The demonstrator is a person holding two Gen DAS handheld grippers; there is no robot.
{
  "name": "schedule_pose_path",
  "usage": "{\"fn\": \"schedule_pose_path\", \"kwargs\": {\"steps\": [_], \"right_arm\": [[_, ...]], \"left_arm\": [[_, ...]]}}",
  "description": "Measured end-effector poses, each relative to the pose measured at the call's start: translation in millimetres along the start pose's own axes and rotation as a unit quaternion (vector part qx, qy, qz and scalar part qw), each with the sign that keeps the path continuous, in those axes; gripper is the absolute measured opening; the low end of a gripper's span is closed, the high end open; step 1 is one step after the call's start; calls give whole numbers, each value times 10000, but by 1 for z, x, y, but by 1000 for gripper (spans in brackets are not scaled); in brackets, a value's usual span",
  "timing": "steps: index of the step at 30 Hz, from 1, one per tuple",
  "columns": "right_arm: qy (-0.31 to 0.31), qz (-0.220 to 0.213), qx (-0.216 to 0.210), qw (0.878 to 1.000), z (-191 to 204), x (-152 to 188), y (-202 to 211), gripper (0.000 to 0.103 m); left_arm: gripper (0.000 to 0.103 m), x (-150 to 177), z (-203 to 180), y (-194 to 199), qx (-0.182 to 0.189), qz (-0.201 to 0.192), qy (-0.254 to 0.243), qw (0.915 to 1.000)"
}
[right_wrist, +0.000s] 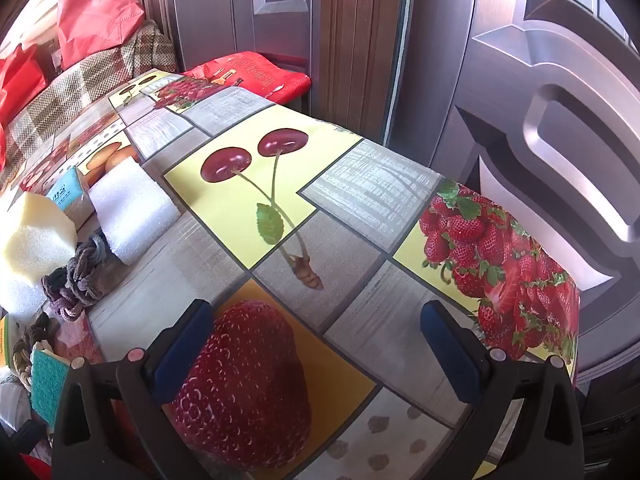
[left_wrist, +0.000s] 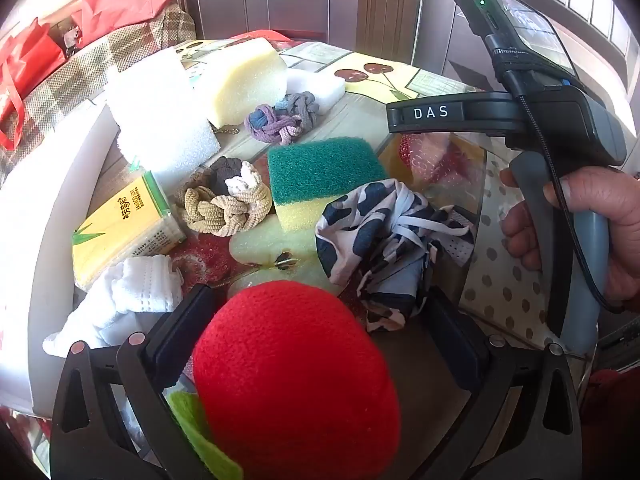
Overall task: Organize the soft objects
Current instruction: 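Grasp the red plush ball with the left tool and lift it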
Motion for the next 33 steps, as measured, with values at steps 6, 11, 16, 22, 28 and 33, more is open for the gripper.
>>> {"fn": "schedule_pose_path", "kwargs": {"steps": [6,11,16,22,28,33], "right_arm": [[-2,-1,-2,10000,0,0,0,103],[-15,1,-24,10000,0,0,0,103],[128,17,-161,9998,-1,0,2,103],[325,-79,-733,9967,-21,0,25,103],[160,-434,-1226,9914,-39,-15,66,103],[201,-688,-1935,9785,-39,-26,91,103]], "left_arm": [[102,0,0,0,0,1,0,10000],[102,0,0,0,0,3,0,10000],[102,0,0,0,-2,3,-1,10000],[102,0,0,0,0,-1,-1,10000],[102,-1,0,-1,11,17,-18,10000],[102,-1,3,24,83,-182,164,9997]]}}
Point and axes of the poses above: each gripper's, at about its wrist camera, not at the fingertips, and y roughly against the way its jaws point, z to its left, x to its underside, the point moved 1 cm from there along -y, roughly the way its jaws point, and after that the axes turned 3 degrees about z, right-handed, at the moved point
